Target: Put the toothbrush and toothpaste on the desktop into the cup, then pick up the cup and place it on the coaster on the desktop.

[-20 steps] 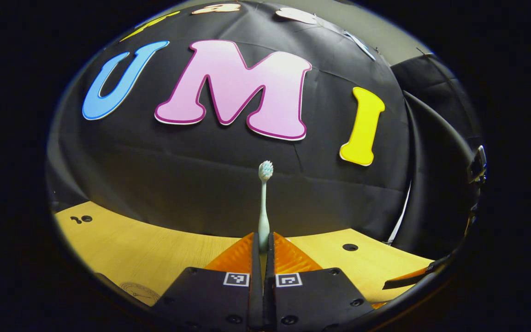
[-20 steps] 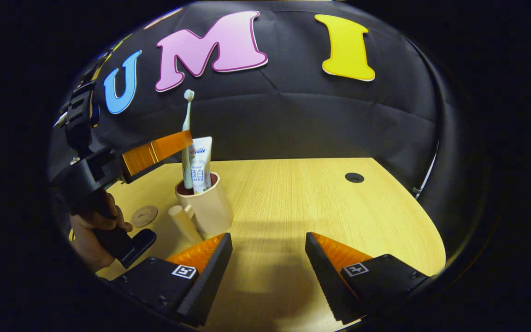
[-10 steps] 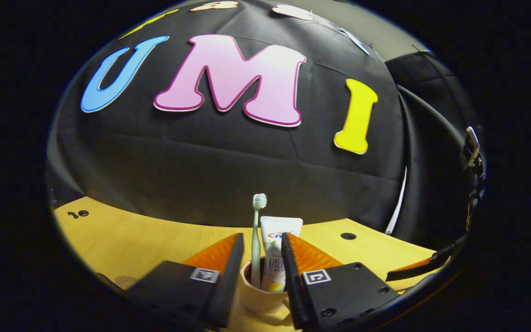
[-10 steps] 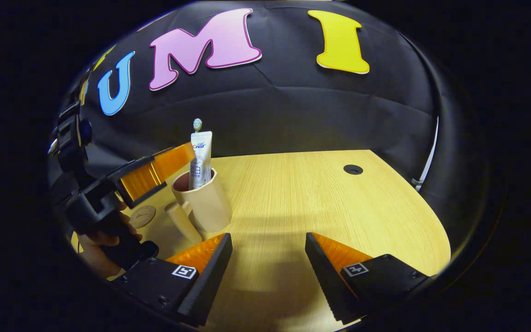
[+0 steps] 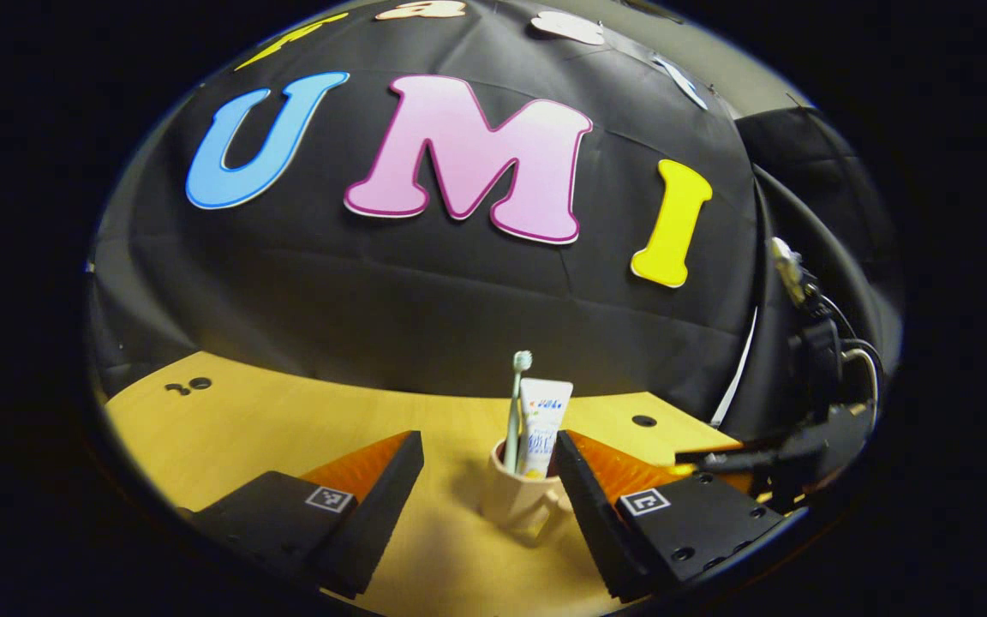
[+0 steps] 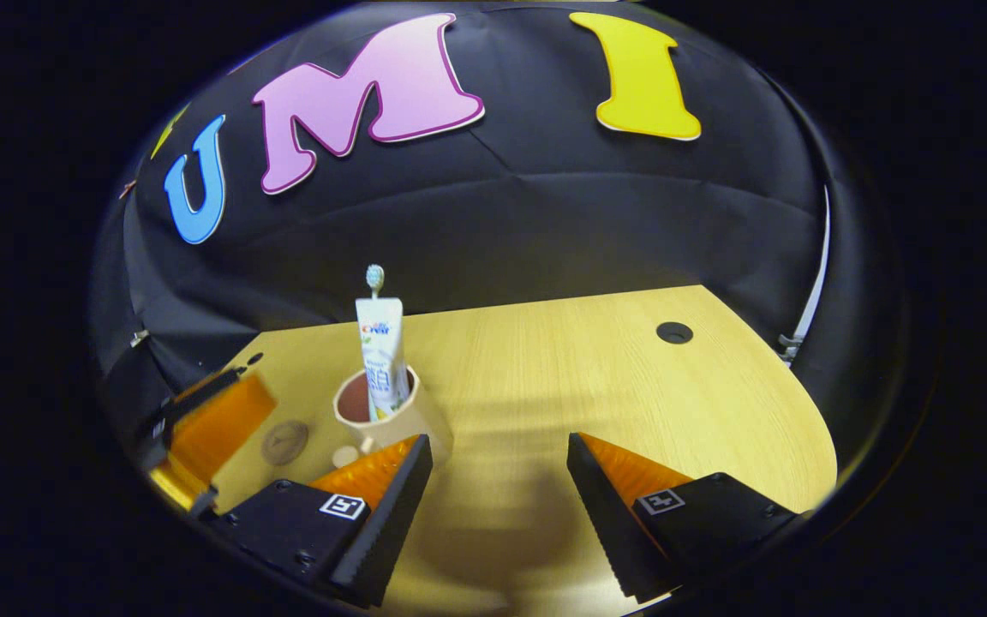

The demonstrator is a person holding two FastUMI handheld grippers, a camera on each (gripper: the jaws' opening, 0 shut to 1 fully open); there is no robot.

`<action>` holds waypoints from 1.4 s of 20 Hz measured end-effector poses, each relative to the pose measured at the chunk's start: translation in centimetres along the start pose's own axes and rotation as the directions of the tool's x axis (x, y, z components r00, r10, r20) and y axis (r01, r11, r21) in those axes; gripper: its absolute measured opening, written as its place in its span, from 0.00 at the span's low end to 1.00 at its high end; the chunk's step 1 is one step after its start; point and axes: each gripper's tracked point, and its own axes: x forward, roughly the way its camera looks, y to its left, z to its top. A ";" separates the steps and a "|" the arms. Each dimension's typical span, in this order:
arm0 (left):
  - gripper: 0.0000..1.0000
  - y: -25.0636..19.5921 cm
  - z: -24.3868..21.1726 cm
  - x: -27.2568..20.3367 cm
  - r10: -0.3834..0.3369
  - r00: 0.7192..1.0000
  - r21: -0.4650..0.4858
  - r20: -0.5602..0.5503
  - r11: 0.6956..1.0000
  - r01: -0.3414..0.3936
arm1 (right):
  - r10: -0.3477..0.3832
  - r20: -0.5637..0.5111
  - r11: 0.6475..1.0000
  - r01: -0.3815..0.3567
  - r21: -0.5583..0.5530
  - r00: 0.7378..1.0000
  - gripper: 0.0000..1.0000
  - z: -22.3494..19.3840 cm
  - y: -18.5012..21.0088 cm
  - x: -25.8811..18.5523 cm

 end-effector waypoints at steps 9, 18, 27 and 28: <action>0.98 5.7 -2.4 -9.4 0.167 0.974 -0.071 -0.152 0.981 -0.179 | 0.017 -0.248 1.000 -0.014 0.017 0.968 0.98 0.4 4.5 2.3; 0.97 9.2 -1.2 -13.1 0.255 0.951 -0.140 -0.177 0.950 -0.280 | 0.084 -0.530 0.996 -0.071 0.045 0.844 0.98 -3.1 10.1 3.7; 1.00 14.0 -3.5 -19.1 0.359 0.898 -0.199 -0.252 0.889 -0.412 | -0.013 -0.723 0.998 -0.035 -0.051 0.691 0.98 -7.6 9.3 6.0; 0.98 14.3 -4.1 -19.6 0.354 0.894 -0.172 -0.274 0.897 -0.408 | -0.016 -0.734 0.999 -0.023 -0.043 0.679 0.98 -7.7 9.4 6.2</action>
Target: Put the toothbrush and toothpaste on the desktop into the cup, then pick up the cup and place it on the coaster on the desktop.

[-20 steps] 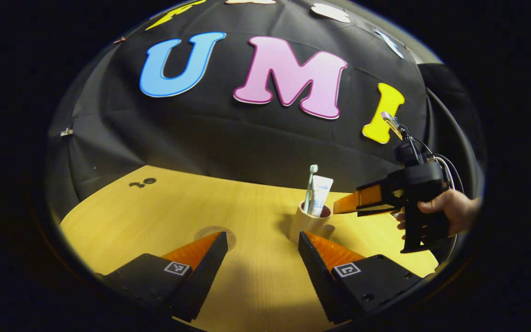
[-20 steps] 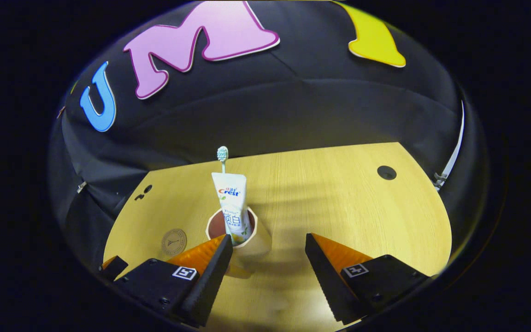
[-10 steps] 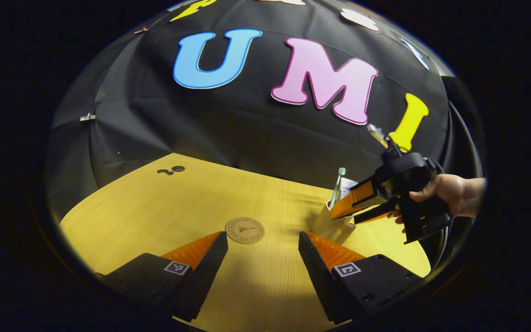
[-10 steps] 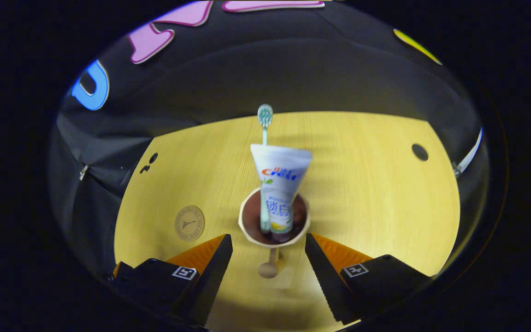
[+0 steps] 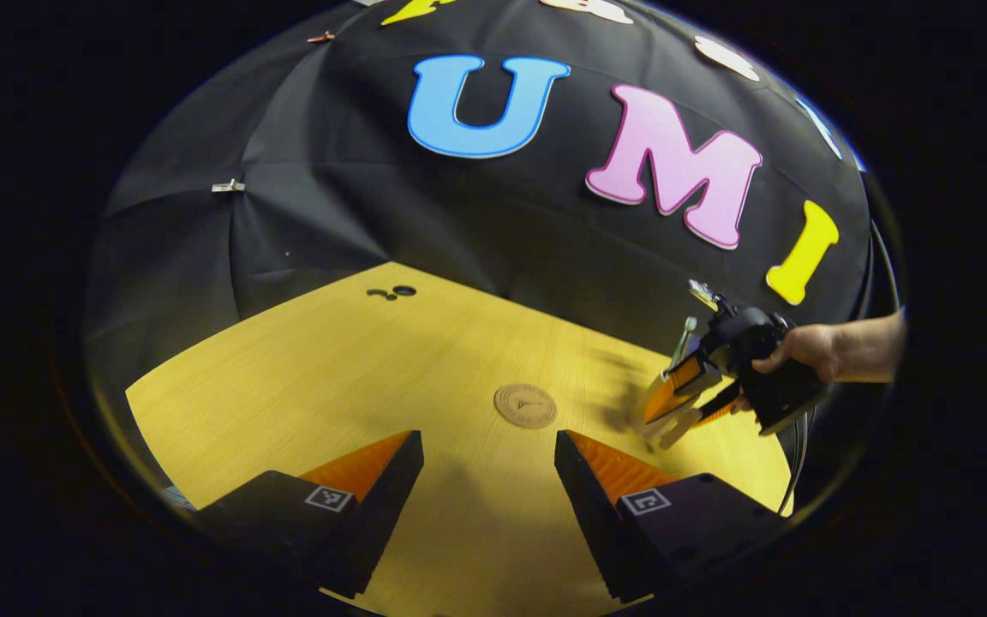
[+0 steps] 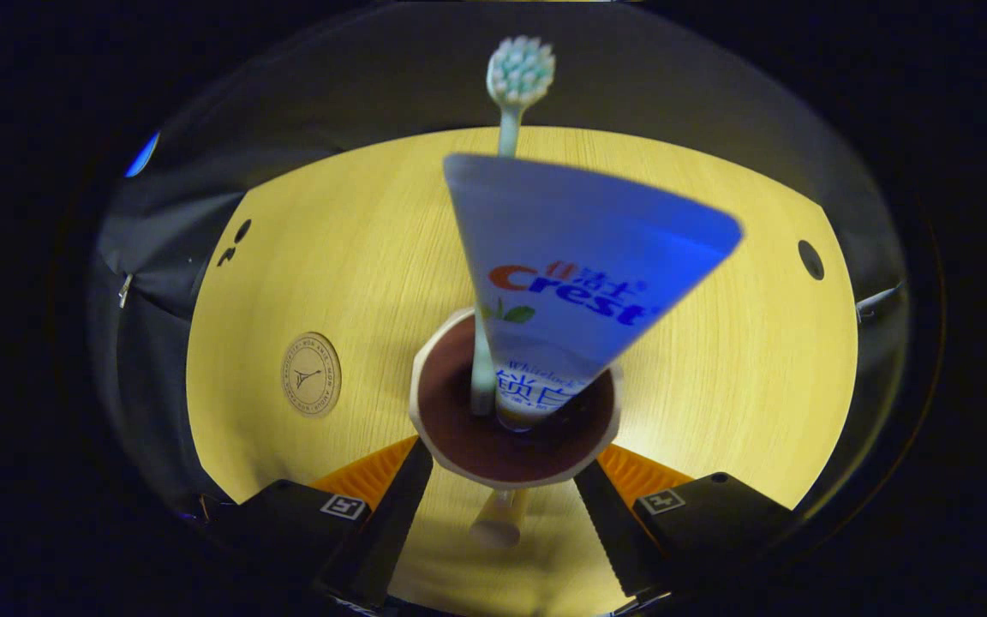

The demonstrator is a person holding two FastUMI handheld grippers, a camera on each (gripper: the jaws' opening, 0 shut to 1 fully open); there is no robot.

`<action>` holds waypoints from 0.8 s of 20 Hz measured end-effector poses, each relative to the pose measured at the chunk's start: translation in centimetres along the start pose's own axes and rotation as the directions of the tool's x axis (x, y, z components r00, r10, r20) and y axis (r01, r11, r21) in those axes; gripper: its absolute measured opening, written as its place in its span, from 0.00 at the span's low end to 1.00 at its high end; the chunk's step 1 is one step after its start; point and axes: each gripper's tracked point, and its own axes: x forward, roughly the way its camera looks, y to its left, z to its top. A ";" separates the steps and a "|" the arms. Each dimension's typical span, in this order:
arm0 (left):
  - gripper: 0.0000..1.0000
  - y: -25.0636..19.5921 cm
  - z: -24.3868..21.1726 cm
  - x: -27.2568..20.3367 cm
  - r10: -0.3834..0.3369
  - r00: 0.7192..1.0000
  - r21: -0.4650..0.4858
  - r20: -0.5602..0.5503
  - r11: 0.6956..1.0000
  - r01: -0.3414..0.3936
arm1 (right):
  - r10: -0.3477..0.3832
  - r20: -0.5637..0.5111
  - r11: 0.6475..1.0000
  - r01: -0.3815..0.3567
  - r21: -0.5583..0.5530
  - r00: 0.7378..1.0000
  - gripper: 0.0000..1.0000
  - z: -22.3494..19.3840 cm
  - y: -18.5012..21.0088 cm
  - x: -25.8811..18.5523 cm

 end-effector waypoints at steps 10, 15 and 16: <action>0.97 1.4 -1.3 -2.0 0.014 0.999 0.000 -0.038 1.000 -0.014 | -0.044 -0.030 0.999 0.043 -0.017 0.999 0.87 -0.3 -0.8 1.2; 0.96 1.0 -2.4 -2.9 -0.002 0.998 -0.002 -0.063 1.000 0.002 | -0.038 -0.060 0.999 0.038 -0.007 0.997 0.50 -0.9 -0.2 1.5; 0.96 1.1 -2.4 -3.0 0.000 0.998 -0.005 -0.063 1.000 0.000 | -0.044 -0.063 0.999 0.044 -0.010 0.997 0.46 -0.9 -0.2 1.5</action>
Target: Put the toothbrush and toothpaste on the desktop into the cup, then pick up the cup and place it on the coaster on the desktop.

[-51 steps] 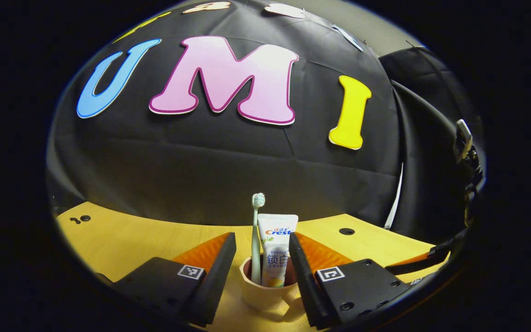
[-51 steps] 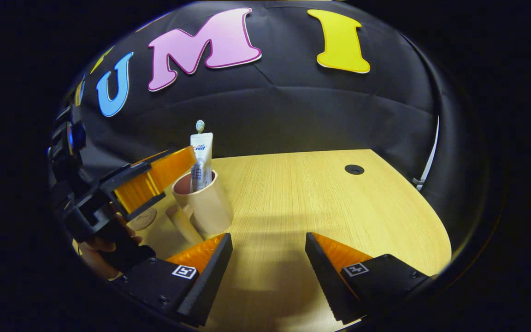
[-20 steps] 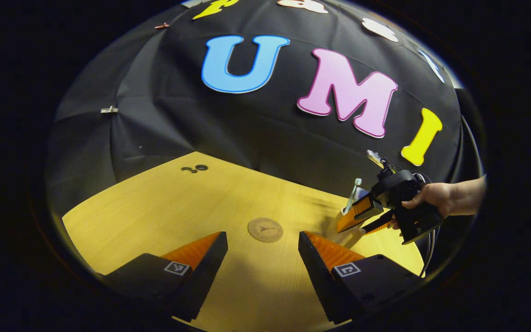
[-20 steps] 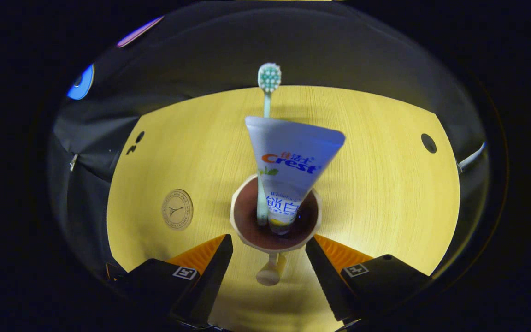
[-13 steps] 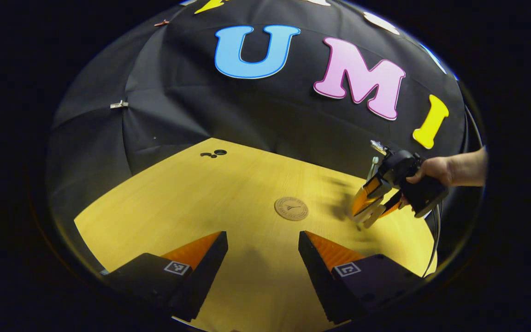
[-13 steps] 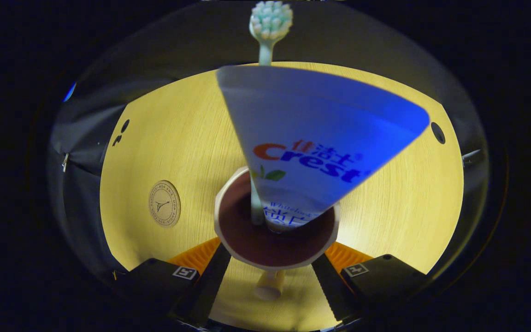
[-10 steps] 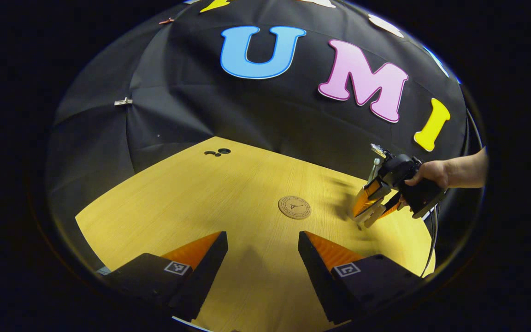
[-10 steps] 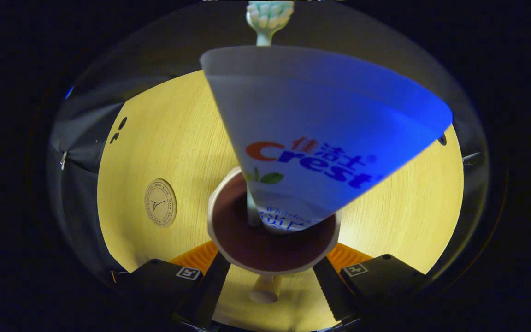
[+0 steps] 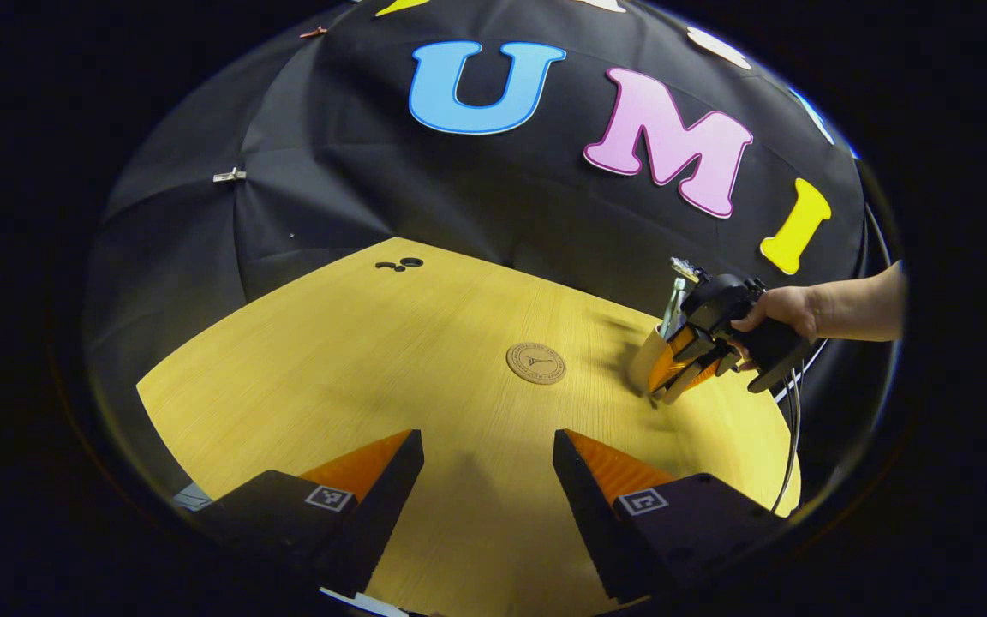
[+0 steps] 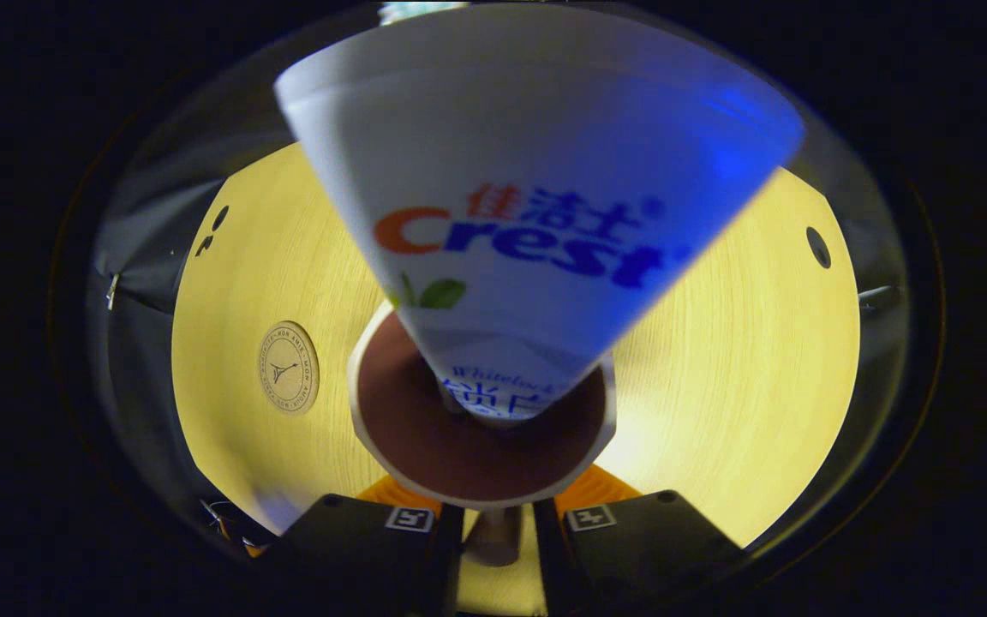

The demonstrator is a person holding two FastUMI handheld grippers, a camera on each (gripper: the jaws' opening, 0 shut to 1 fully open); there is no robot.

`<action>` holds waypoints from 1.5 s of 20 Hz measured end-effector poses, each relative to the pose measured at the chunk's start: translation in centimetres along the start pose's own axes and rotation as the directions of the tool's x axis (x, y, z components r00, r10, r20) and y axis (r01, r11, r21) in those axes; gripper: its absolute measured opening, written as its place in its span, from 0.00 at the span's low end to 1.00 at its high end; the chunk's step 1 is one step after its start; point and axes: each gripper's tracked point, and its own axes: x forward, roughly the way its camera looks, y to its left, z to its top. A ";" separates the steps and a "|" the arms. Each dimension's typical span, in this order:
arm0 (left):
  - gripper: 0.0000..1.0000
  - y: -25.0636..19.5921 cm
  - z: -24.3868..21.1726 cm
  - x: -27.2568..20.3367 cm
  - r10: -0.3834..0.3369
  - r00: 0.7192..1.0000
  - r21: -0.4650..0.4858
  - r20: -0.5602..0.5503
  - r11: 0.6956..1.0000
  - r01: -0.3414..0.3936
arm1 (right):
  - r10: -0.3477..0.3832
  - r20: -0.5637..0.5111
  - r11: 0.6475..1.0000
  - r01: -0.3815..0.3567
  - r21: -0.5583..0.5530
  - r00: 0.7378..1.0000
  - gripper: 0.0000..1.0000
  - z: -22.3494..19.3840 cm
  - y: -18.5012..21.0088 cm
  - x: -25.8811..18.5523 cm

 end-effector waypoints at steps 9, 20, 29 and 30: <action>0.96 0.5 -0.8 -0.5 -0.012 1.000 0.031 -0.028 0.999 0.013 | 0.010 0.080 0.995 -0.002 -0.101 0.997 0.28 0.6 1.0 -1.3; 0.96 1.5 -1.2 -0.9 -0.019 0.999 0.033 -0.045 0.999 0.021 | 0.036 0.105 0.981 -0.015 -0.194 0.994 0.28 1.1 6.4 -2.2; 0.96 2.3 -0.8 -1.8 -0.040 0.999 0.032 -0.026 0.999 0.041 | 0.089 0.079 0.952 -0.061 -0.300 0.993 0.28 0.8 14.8 -1.6; 0.96 2.6 -0.9 -1.9 -0.035 0.999 0.022 -0.026 0.999 0.035 | 0.095 0.077 0.948 -0.067 -0.310 0.992 0.28 0.6 15.6 -1.4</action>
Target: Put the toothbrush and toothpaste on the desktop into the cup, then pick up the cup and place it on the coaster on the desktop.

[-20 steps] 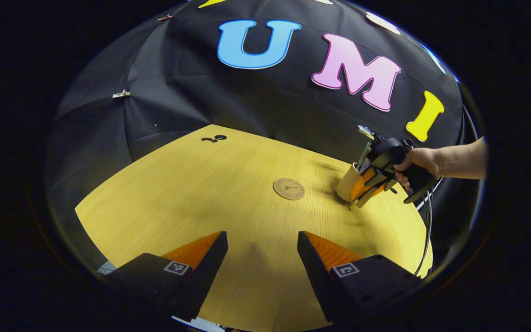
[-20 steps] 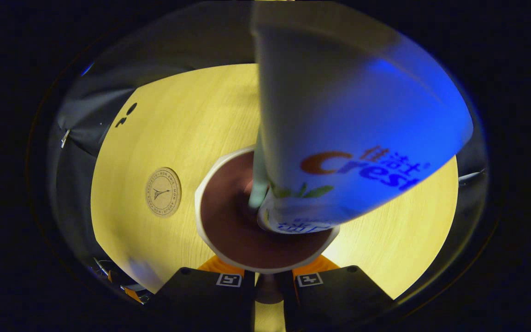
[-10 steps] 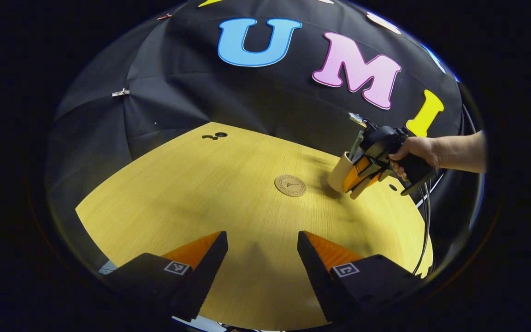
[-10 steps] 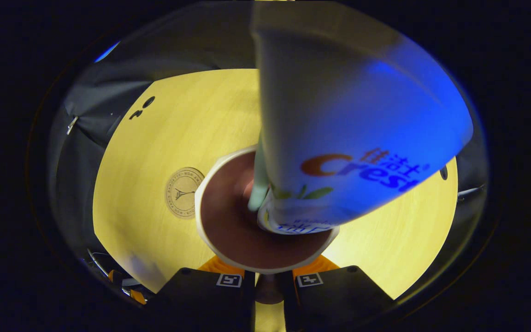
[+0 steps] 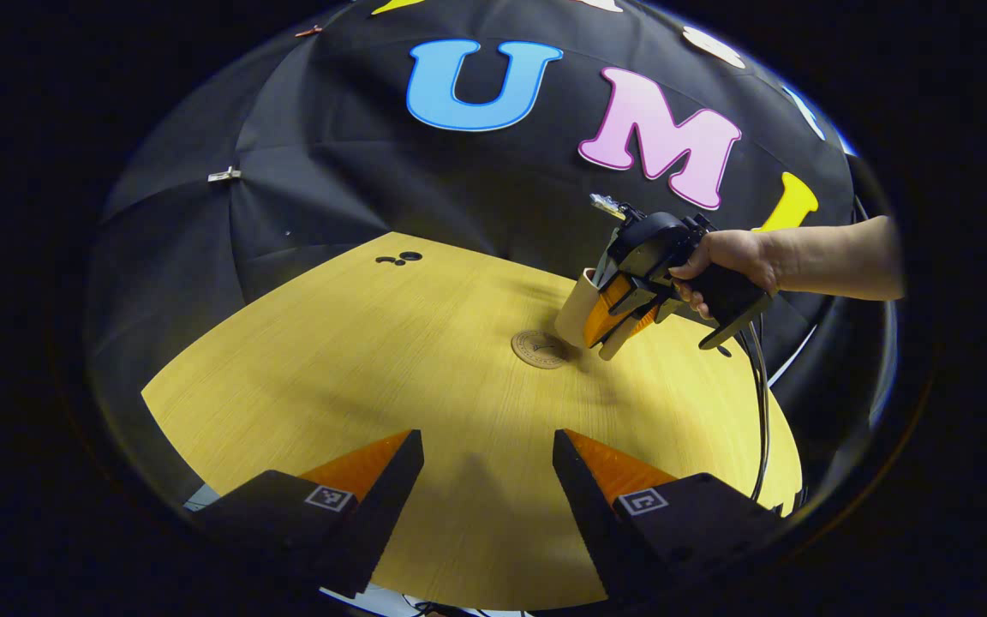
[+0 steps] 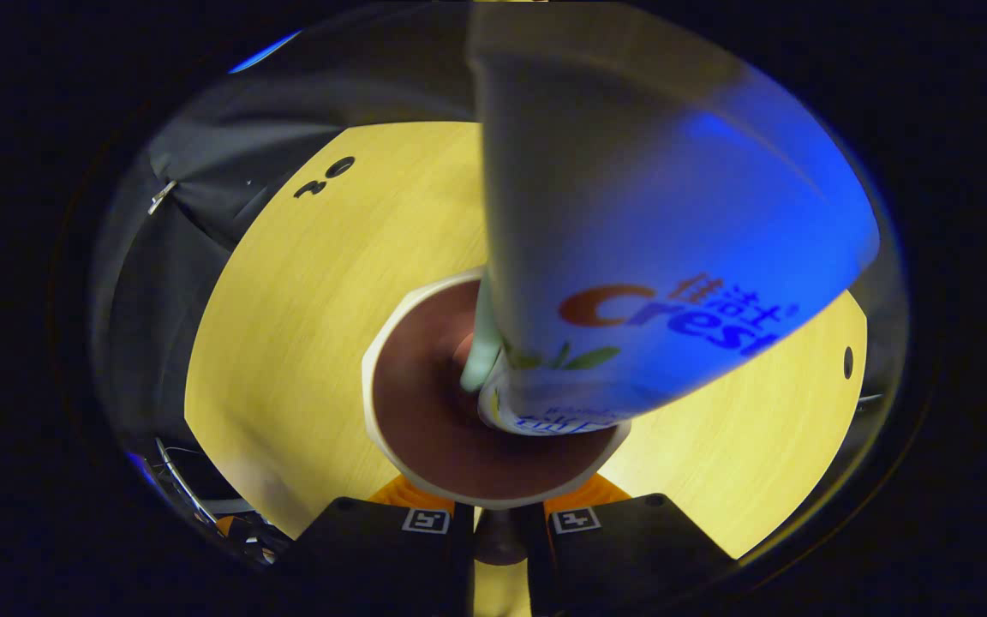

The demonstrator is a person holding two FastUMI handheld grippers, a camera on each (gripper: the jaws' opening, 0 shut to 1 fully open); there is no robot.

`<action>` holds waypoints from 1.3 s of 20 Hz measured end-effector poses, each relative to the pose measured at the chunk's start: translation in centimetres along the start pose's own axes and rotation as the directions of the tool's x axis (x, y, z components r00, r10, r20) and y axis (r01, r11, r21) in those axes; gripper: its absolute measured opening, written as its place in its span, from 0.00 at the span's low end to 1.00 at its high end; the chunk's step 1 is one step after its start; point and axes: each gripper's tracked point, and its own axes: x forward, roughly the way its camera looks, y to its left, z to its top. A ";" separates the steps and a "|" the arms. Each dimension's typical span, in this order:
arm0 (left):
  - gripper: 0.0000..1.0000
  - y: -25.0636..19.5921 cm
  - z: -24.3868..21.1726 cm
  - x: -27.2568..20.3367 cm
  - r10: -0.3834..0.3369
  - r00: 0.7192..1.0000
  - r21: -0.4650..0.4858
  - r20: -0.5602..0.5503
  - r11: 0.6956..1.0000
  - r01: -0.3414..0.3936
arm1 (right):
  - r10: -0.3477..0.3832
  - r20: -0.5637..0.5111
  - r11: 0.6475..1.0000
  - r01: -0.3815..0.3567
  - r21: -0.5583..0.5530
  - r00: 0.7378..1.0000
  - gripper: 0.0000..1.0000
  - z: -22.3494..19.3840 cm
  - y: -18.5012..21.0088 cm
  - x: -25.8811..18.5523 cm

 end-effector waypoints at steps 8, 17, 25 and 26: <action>0.96 2.7 -0.8 -1.1 0.041 0.999 -0.043 -0.006 0.998 -0.041 | -0.016 -0.039 0.997 0.013 -0.077 0.999 0.28 -0.6 3.2 2.2; 0.96 5.1 -2.1 -2.7 0.088 0.996 -0.070 -0.024 0.994 -0.090 | -0.068 -0.080 0.991 0.058 -0.117 0.995 0.28 -1.4 4.0 3.7; 0.97 4.7 -1.9 -4.4 0.069 0.997 -0.048 -0.021 0.996 -0.070 | -0.062 -0.021 0.993 0.060 -0.098 0.998 0.46 -0.7 3.7 0.9; 0.97 4.5 -1.4 -4.6 0.063 0.998 -0.041 -0.014 0.997 -0.063 | -0.060 -0.005 0.994 0.060 -0.096 0.998 0.57 -0.6 3.6 0.1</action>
